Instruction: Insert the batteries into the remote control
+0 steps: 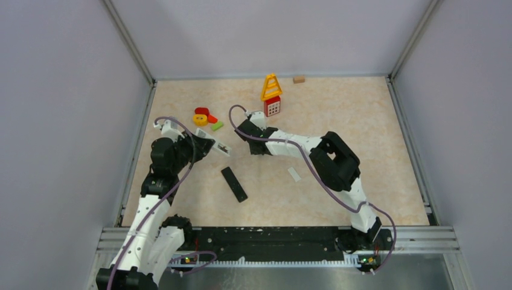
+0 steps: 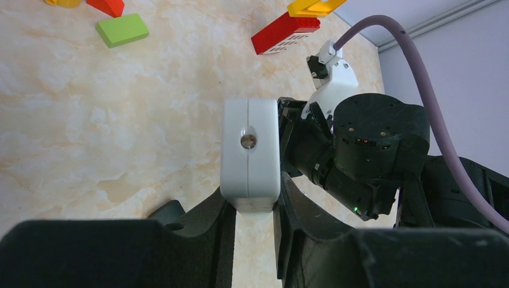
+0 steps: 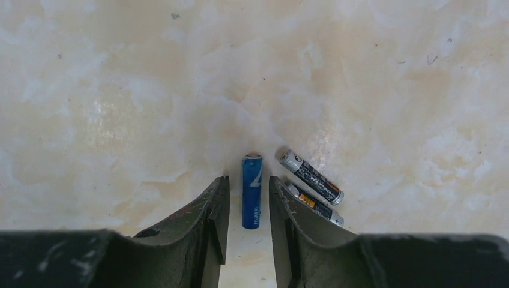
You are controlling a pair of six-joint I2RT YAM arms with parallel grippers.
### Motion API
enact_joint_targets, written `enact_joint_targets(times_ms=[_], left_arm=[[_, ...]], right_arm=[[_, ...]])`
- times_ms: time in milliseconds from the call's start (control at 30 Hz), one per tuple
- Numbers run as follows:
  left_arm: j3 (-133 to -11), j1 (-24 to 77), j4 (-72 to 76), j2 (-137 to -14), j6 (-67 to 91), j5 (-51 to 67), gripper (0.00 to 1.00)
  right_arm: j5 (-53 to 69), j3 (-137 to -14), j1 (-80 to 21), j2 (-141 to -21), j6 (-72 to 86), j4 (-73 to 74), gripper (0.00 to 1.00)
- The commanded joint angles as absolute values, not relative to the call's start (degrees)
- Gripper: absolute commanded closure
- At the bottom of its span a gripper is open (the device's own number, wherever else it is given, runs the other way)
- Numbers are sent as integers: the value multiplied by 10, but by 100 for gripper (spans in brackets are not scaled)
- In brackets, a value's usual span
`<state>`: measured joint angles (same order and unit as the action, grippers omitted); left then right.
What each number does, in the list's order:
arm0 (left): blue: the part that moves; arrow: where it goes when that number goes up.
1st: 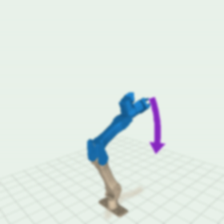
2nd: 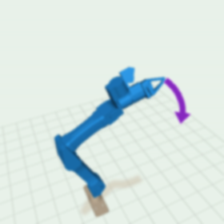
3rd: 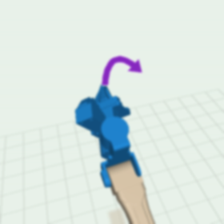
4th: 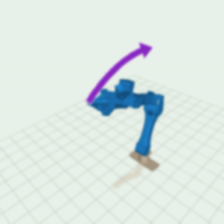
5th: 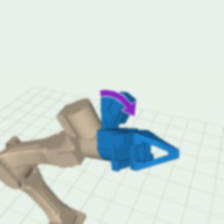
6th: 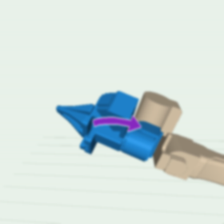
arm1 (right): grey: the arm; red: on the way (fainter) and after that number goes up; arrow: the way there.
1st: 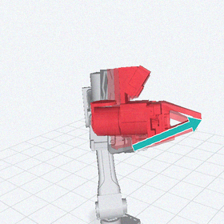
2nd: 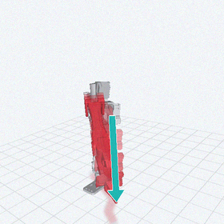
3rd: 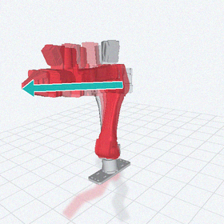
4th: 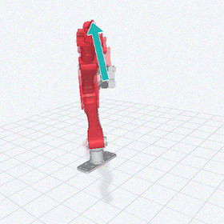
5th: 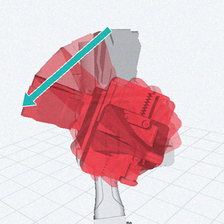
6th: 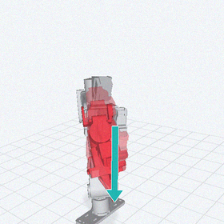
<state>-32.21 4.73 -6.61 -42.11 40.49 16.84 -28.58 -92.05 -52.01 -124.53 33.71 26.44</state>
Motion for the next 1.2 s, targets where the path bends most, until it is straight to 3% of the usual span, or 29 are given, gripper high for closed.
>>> enact_joint_targets(times_ms=[0,167,400,800,1167], left_arm=[[-326,44,-45,-410,404,170,100],[-325,44,-42,-412,404,179,100],[-314,44,-6,-426,405,232,100],[-320,54,207,-572,527,484,100],[-315,59,284,-596,627,537,100]], right_arm=[[-319,-923,-523,-1272,333,292,73],[-300,-916,-523,-1261,320,280,100],[-234,-860,-523,-1164,275,215,100],[-51,-685,-488,-845,176,116,100],[102,-726,-514,-787,118,178,100]])
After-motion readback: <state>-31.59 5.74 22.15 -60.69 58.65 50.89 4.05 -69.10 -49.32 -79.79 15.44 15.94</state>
